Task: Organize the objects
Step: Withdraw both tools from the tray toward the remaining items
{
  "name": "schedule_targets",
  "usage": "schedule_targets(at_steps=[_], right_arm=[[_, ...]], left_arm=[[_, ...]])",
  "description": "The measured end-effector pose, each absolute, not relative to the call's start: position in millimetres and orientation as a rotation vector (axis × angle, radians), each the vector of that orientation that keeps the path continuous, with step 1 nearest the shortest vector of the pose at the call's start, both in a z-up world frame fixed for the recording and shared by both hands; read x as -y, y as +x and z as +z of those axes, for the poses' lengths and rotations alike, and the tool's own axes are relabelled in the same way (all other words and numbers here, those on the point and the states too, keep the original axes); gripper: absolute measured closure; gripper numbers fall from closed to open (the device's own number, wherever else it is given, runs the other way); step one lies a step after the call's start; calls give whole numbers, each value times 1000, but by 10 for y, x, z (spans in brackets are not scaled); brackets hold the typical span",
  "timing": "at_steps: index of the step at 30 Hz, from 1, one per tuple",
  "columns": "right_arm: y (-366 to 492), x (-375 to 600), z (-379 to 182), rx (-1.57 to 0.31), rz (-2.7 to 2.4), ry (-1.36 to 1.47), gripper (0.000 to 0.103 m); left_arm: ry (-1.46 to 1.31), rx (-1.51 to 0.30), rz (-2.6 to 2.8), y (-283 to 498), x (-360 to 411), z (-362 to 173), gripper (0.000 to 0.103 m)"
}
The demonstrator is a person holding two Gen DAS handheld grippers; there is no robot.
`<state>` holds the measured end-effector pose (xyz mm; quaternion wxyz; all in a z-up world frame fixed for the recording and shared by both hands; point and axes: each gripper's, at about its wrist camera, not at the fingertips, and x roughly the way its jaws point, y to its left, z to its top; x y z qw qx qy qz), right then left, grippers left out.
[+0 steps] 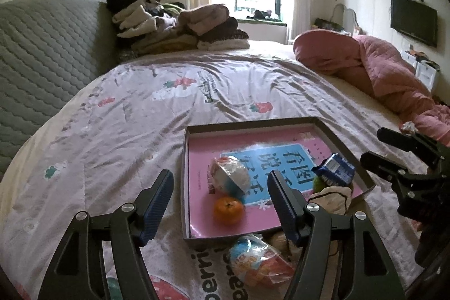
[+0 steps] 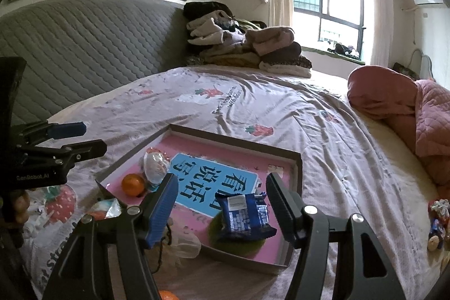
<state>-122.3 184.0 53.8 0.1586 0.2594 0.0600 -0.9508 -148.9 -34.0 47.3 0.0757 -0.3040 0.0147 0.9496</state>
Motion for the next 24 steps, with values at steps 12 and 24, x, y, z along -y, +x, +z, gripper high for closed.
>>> schedule_targets(at_steps=[12,24], right_arm=[[-994,-1786,680,-172,-2721,682,38],[-802,-1727,700,-200,-2710,660,38]], left_arm=[[-861,-72,2861,-1253,245,606,32],[-848,-83,2869,-1012,210,645,32]])
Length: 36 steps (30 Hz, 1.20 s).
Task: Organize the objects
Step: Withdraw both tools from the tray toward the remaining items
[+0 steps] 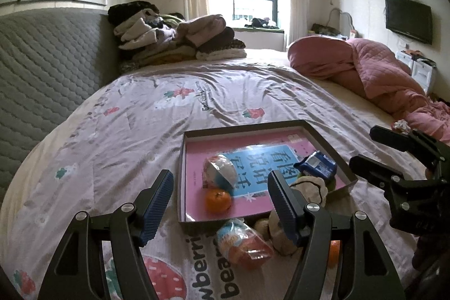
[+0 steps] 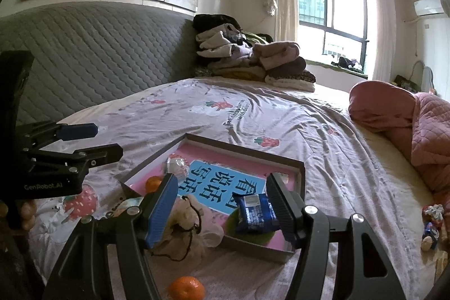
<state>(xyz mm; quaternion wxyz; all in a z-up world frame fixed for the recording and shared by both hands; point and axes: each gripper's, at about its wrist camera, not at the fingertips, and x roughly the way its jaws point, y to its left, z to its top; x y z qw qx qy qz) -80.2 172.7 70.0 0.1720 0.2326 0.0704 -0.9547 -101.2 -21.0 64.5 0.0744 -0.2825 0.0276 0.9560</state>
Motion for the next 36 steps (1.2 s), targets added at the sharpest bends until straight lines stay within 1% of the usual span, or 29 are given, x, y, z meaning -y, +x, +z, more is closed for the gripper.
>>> schedule_targets(at_steps=[19,27,36], right_arm=[[-617,-1662,544,-204,-2680,706,38],[-553,-1699,498,-172,-2668,729,38],[-540,-1677,424,-191,-2657,761,38]], left_arm=[[-929,-84,2841,-776,221,418,32],[-977,-124,2819,-757,177,294,32],[-1041,-142,2796,-706,166,124,32]])
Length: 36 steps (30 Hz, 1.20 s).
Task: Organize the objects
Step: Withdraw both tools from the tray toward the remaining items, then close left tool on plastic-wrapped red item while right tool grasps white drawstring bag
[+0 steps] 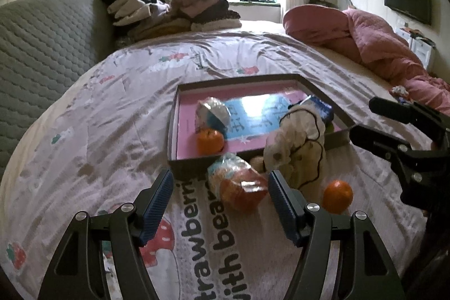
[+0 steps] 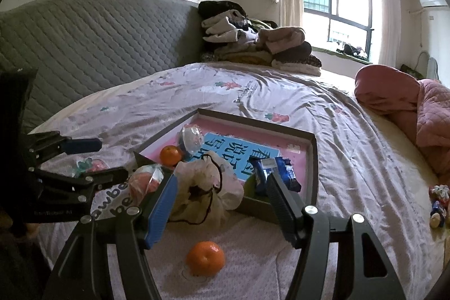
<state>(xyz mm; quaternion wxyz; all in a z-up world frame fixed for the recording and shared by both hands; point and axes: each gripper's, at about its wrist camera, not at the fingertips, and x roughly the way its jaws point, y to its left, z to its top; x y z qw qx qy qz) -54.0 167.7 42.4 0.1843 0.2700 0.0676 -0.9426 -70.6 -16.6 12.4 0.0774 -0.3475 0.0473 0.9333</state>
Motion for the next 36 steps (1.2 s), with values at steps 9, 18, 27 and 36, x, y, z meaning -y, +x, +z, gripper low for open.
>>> schedule_targets(at_steps=[9,18,27,36], right_arm=[[-549,-1660,295,-199,-2648,818,38],[-551,-1645,206,-199,-2632,859,38],[-515,-1640,124,-195,-2617,895,38],[-545,-1604,-8,-189,-2600,969,38]], left_arm=[[-1084,-180,2770,-678,103,-19,32],[-1123,-186,2751,-640,93,-117,32],[-1150,-188,2725,-581,60,-195,32],[-1177,-189,2711,-584,12,-291,32]])
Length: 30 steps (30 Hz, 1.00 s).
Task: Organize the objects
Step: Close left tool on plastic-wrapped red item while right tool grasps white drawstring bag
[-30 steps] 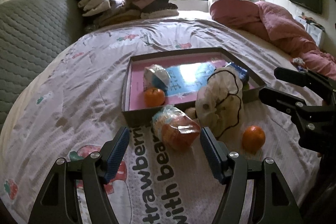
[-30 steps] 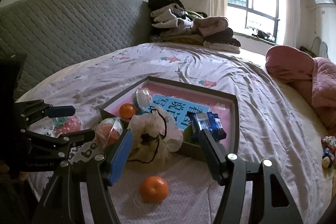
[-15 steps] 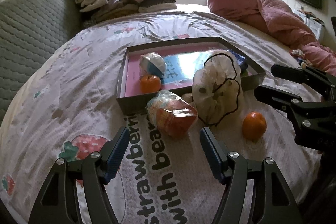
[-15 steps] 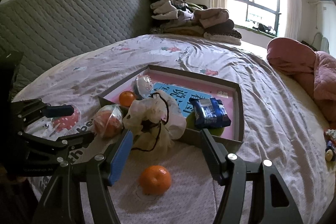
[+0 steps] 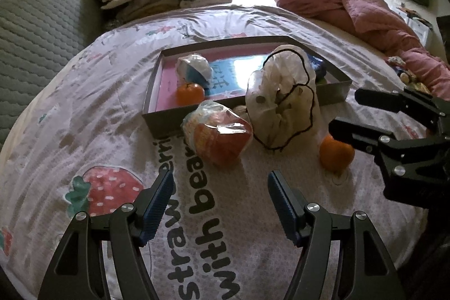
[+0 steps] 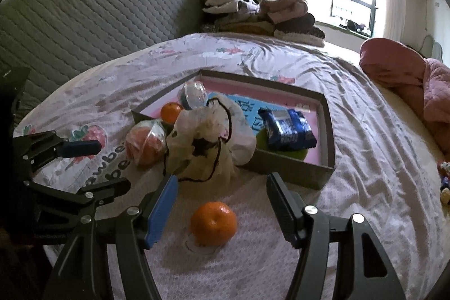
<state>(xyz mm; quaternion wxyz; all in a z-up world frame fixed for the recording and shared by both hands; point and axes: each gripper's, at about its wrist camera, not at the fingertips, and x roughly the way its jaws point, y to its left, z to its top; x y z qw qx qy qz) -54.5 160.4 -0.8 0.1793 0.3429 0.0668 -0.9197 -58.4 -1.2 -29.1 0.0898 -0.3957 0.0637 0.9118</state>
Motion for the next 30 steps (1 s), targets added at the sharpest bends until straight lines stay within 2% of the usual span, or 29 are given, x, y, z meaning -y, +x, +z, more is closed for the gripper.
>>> schedule_targets(at_steps=[16,24,30], right_arm=[[-741,-1609,-145,-122,-2597,1038,38],[-843,-1576,-127,-238,-2650,995,38],[-965,-1545,-181,-250,-2644,1013,38]], left_arm=[[-1199,-122,2718,-751,39,-404,32],[-1192,-122,2722,-810,38,-430,32],[-1195,-131,2725,-879,30,-442,32]])
